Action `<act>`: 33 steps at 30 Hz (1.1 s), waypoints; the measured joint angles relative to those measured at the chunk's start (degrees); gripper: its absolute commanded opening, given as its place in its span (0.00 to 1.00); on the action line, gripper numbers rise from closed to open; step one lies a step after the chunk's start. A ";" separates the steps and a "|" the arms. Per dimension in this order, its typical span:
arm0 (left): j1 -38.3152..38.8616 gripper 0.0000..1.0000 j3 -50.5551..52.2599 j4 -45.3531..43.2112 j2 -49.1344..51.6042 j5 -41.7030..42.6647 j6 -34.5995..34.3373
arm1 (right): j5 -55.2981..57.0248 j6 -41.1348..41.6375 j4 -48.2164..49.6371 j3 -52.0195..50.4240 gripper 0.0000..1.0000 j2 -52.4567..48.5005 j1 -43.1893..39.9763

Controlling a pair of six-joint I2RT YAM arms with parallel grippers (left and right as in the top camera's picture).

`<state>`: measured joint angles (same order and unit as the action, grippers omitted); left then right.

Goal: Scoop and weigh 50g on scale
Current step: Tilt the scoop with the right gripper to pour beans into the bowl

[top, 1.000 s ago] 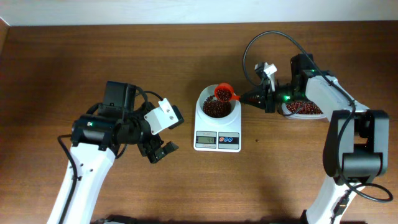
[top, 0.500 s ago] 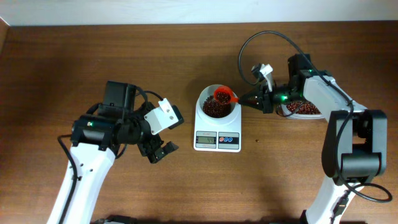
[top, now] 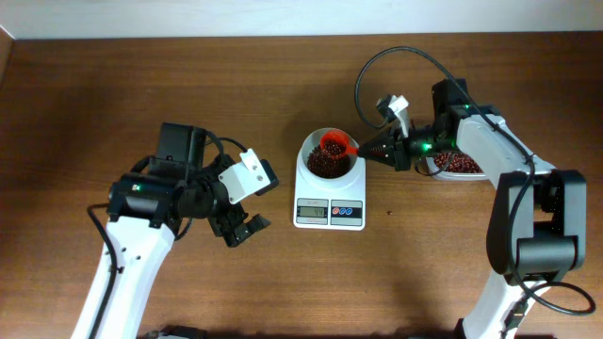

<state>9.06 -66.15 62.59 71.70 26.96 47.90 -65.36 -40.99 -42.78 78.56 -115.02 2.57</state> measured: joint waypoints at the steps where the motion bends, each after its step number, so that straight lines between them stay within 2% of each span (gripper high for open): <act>1: -0.02 0.99 0.00 0.00 0.00 0.00 0.02 | -0.02 0.09 0.00 0.00 0.04 0.00 0.00; 9: -0.02 0.99 0.00 -0.02 0.00 0.00 0.00 | -0.22 0.55 0.00 0.00 0.04 0.00 0.00; 14: 0.00 0.99 0.00 -0.02 0.00 0.00 0.02 | -4.50 9.60 1.16 1.60 0.04 0.13 -0.11; 17: -0.02 0.99 0.00 0.00 0.00 0.00 0.00 | 5.03 10.82 0.39 2.03 0.04 0.55 0.52; 21: 0.00 0.99 0.00 0.00 0.00 0.00 0.02 | 9.01 11.10 0.42 2.03 0.04 0.55 0.96; 33: -0.02 0.99 0.00 -0.02 0.00 0.00 0.00 | 1.57 11.26 0.63 2.08 0.04 0.76 0.96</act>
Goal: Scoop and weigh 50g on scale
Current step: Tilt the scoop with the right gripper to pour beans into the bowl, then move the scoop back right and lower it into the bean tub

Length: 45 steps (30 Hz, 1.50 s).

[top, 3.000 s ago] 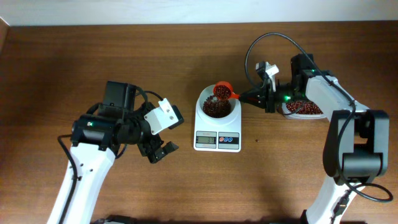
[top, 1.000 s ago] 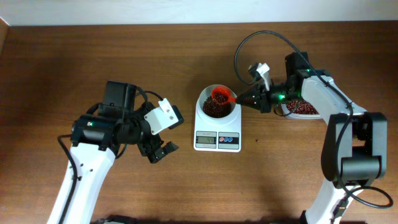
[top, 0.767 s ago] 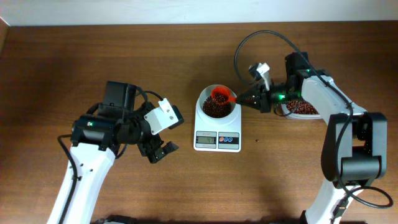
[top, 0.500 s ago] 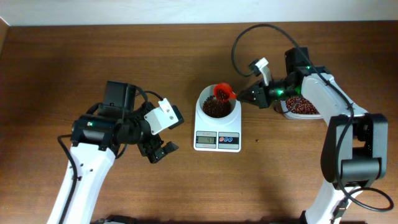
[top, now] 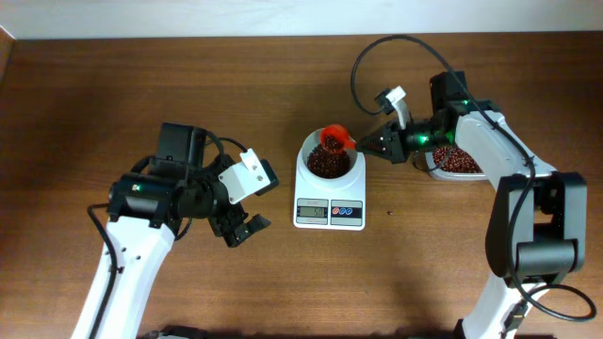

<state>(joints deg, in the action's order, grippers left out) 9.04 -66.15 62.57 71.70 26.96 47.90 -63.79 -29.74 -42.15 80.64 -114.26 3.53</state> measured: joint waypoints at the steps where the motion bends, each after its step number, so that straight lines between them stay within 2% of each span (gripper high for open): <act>1: 0.00 0.99 0.00 0.02 0.00 0.00 0.00 | -0.63 0.02 0.00 0.00 0.04 0.02 0.00; 21: 0.02 0.99 0.00 0.02 0.00 0.00 0.00 | -15.63 6.38 0.00 0.00 0.04 0.13 -0.44; 28: 0.02 0.99 0.00 0.02 0.00 0.00 0.00 | -17.20 9.03 -0.50 0.02 0.04 0.13 -9.73; 36: 0.02 0.99 0.02 0.07 0.00 0.00 0.00 | -17.44 9.57 -13.00 0.44 0.04 0.15 -26.45; 39: 0.02 0.99 0.07 0.00 0.00 0.00 0.00 | -15.50 4.90 -23.98 0.81 0.04 0.31 -32.39; 41: 0.02 0.99 0.07 0.07 -0.02 0.00 0.00 | -12.87 -1.68 -34.64 0.87 0.04 0.44 -35.45; 43: 0.02 0.99 0.11 0.02 0.00 0.00 0.00 | -9.62 -7.17 -40.61 0.90 0.04 0.44 -38.03; 45: 0.02 0.99 0.11 0.00 0.00 0.00 0.02 | -7.28 -9.88 -41.44 0.90 0.04 0.44 -40.02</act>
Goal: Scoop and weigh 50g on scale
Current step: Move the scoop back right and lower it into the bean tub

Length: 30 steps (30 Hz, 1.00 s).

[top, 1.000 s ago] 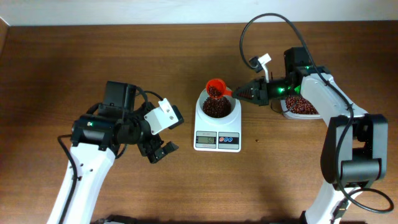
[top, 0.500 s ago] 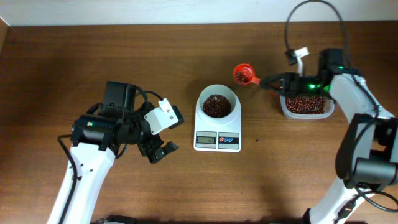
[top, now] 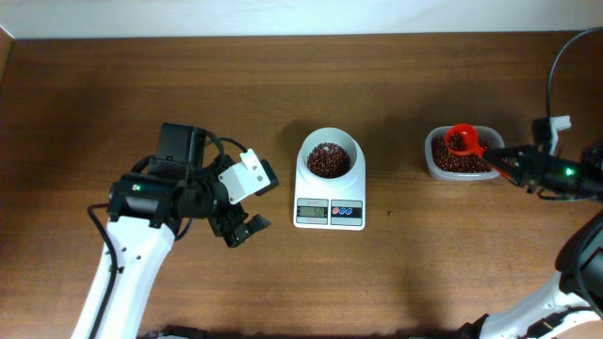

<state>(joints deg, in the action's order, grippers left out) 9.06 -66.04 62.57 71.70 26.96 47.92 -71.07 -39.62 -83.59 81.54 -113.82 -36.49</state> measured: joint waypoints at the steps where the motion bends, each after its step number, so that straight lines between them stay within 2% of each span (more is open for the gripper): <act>1: -0.02 0.99 0.00 0.04 0.00 -0.02 0.00 | 1.33 -0.87 0.00 0.00 0.04 0.02 -0.63; 5: 0.00 0.99 0.00 0.00 0.00 0.00 0.00 | 7.45 -1.22 -0.09 1.64 0.04 0.02 -0.81; 8: 0.00 0.99 0.00 0.02 0.00 0.00 -0.02 | 10.64 -1.05 0.09 7.21 0.04 0.02 -0.81; 13: 0.00 0.99 0.00 0.00 0.00 0.00 0.00 | 23.61 4.13 1.42 12.96 0.04 0.11 0.79; 24: -0.02 0.99 0.04 0.00 0.00 0.00 -0.02 | 49.90 21.35 6.69 14.95 0.04 1.29 17.42; 30: -0.02 0.99 0.04 -0.02 0.00 0.00 -0.02 | 62.82 27.02 5.70 21.90 0.04 4.39 22.93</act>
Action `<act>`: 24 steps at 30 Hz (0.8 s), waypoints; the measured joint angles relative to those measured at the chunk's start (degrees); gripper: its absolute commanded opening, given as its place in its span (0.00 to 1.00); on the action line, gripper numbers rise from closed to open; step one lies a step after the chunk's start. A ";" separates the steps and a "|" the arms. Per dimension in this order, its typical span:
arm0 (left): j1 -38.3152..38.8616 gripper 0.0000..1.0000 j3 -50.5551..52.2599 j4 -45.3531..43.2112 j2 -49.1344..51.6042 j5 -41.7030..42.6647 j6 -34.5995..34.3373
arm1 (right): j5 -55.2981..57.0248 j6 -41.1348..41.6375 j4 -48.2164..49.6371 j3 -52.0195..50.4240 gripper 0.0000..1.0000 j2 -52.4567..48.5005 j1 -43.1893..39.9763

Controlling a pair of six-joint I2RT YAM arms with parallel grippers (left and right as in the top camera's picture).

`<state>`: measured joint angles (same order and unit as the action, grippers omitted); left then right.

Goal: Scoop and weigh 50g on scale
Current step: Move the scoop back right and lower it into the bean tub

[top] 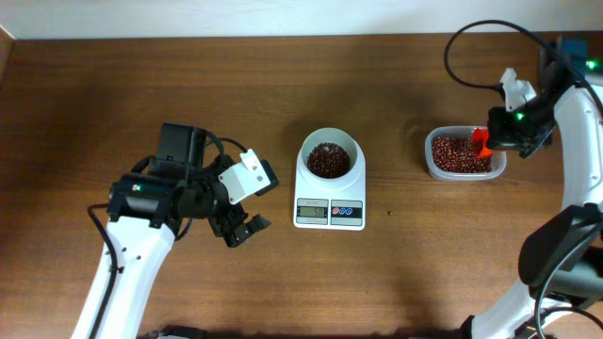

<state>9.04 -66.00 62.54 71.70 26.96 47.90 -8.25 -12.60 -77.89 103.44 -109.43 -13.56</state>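
Observation:
A white scale stands mid-table with a white cup of red beans on its platform. To the right sits a clear tub of red beans. My right gripper is at the tub's right rim, shut on a red scoop that dips into the beans; only a bit of the scoop shows. My left gripper hovers open over bare table left of the scale, holding nothing.
The dark wooden table reaches a white wall at the back. The right arm's black cable loops above the tub. The left arm's white body runs to the front left edge.
The right gripper turned from lying flat right of the tub, scoop over the beans, to standing at the tub's right rim with the scoop dipped in. The left arm stayed put.
First the right gripper held the red scoop over the cup on the scale, then tipped it there. Later it was back over the tub with the scoop. Now the scoop is down in the tub's beans. The left arm never moved.

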 measured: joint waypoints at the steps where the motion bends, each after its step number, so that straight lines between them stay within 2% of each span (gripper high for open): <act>1: 0.02 0.99 0.00 0.02 0.00 0.00 0.00 | 2.43 0.28 -0.55 0.85 0.04 0.09 0.96; 7: 0.02 0.99 0.00 0.02 0.00 0.00 0.00 | 8.41 0.48 -2.12 1.18 0.04 0.09 2.69; 17: 0.02 0.99 0.00 0.02 0.00 0.00 0.00 | -3.28 0.52 -1.22 1.18 0.04 0.09 2.69; 24: 0.00 0.99 0.00 0.04 0.00 0.00 0.02 | -1.57 0.66 1.31 1.14 0.04 0.07 8.96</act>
<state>9.04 -66.00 62.59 71.70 26.96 47.92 -9.82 -11.94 -76.58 104.57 -109.36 -4.60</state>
